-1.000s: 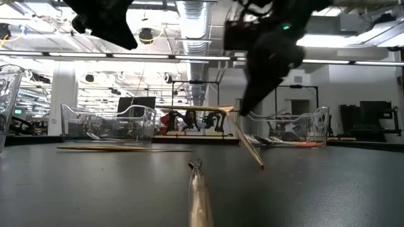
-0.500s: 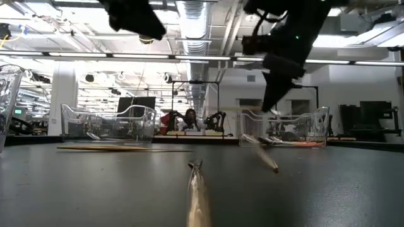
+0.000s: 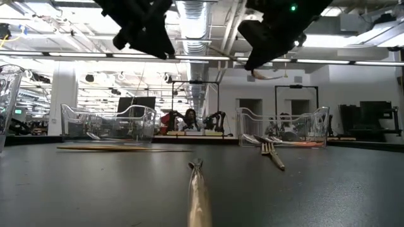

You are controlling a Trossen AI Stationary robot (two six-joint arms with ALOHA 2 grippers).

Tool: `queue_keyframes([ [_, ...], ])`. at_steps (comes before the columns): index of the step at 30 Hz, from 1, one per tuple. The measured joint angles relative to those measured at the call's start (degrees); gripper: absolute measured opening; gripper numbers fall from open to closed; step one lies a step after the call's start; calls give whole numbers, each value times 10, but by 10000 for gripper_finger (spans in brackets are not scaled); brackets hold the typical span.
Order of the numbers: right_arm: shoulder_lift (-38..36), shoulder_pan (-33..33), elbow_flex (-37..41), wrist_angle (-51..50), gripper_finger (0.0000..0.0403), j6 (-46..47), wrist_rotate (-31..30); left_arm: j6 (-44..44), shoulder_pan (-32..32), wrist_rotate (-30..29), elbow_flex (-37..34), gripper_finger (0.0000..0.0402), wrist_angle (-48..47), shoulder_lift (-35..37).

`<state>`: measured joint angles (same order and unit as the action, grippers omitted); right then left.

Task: Sort silverware by color (type)
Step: Put the gold fork into the bottom left transparent bin

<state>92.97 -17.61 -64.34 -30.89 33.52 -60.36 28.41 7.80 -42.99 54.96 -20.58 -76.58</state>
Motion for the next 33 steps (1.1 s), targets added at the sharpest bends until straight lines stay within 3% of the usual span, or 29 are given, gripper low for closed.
queue_keyframes([
  [3,0,-16,0,18,7,18,-65,-32,-5,14,0,156,16,-10],
  [7,0,-36,0,89,10,20,-160,-104,-4,33,0,156,138,-34],
  [9,0,-43,0,123,12,-2,-179,-145,-2,61,0,156,219,-44],
  [13,1,-56,0,194,13,-67,-180,-204,0,110,0,156,342,-61],
  [17,1,-67,0,239,14,-112,-179,-220,-1,152,0,156,402,-61],
  [33,1,-67,0,376,15,-264,-141,-243,-19,157,0,154,471,-61],
])
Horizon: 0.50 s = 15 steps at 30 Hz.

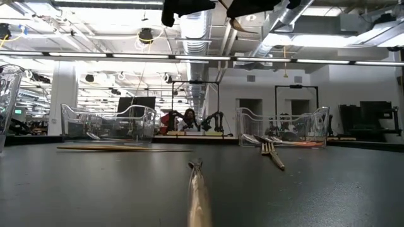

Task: Sort silverware by color (type)
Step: Put the gold fork into the bottom left transparent bin

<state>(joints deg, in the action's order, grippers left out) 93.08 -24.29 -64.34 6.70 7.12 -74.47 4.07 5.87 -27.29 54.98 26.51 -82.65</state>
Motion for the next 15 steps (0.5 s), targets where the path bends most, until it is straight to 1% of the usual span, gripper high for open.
queue_keyframes([
  [2,0,0,0,-1,15,-1,2,-10,-2,1,0,143,2,0],
  [4,0,0,0,-2,15,-1,7,-20,-2,2,0,120,6,0],
  [7,0,2,0,-2,15,-1,9,-38,-3,28,0,68,14,0],
  [9,0,4,0,-4,15,-4,11,-40,-3,58,0,29,20,0],
  [10,0,4,0,-4,15,-6,15,-40,-3,69,0,17,20,0],
  [13,0,9,0,-10,18,-5,25,-55,-4,89,0,11,14,0],
  [15,0,14,0,-22,27,-2,41,-71,0,87,0,8,-6,4],
])
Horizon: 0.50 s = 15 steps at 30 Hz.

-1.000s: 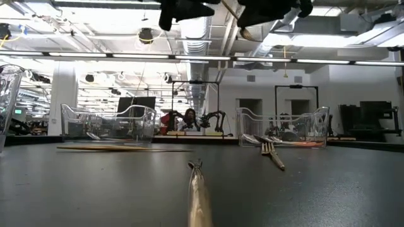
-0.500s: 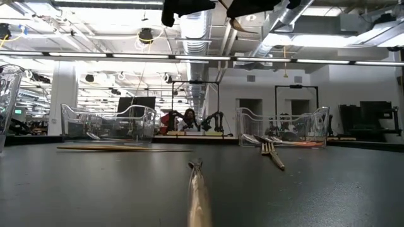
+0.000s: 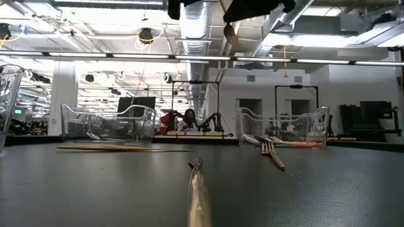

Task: Sort silverware by color (type)
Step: Put the gold fork into the bottom left transparent bin

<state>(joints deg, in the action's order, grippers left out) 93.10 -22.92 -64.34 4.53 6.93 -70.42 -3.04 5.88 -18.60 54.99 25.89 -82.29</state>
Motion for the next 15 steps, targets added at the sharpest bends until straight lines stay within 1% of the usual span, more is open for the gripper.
queue_keyframes([
  [3,1,-1,0,-21,53,34,9,-11,9,-17,1,6,-85,21],
  [5,0,-7,0,-27,70,57,0,-4,18,-58,1,5,-182,45],
  [7,-1,-13,-1,-31,85,65,-1,32,29,-87,0,5,-289,71],
  [9,-1,-18,-1,-42,97,68,-1,93,40,-98,8,5,-416,102],
  [11,-1,-22,-1,-45,105,68,0,174,57,-93,34,6,-541,131],
  [12,-1,-21,-1,-44,107,68,0,216,65,-82,49,6,-602,142],
  [15,-1,-13,-1,-45,109,67,0,342,95,-8,102,6,-770,163],
])
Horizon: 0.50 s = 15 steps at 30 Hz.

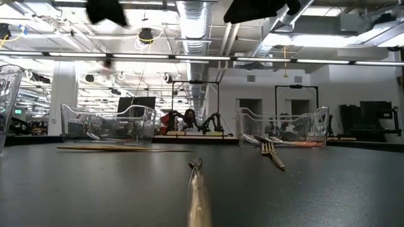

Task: Sort silverware by color (type)
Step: Put the gold fork into the bottom left transparent bin

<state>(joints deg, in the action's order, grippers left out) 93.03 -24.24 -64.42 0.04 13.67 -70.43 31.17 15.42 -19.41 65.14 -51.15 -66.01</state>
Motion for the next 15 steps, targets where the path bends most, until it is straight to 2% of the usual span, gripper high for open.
queue_keyframes([
  [3,0,13,0,0,109,0,17,115,30,135,57,7,-113,7],
  [5,0,24,0,0,109,0,49,175,58,193,84,7,-173,7],
  [8,0,34,0,-5,109,15,89,250,108,210,86,7,-235,5],
  [10,0,37,0,-21,109,37,96,301,140,218,63,7,-248,5],
  [15,0,38,1,-89,109,88,110,381,204,254,-37,26,-157,4],
])
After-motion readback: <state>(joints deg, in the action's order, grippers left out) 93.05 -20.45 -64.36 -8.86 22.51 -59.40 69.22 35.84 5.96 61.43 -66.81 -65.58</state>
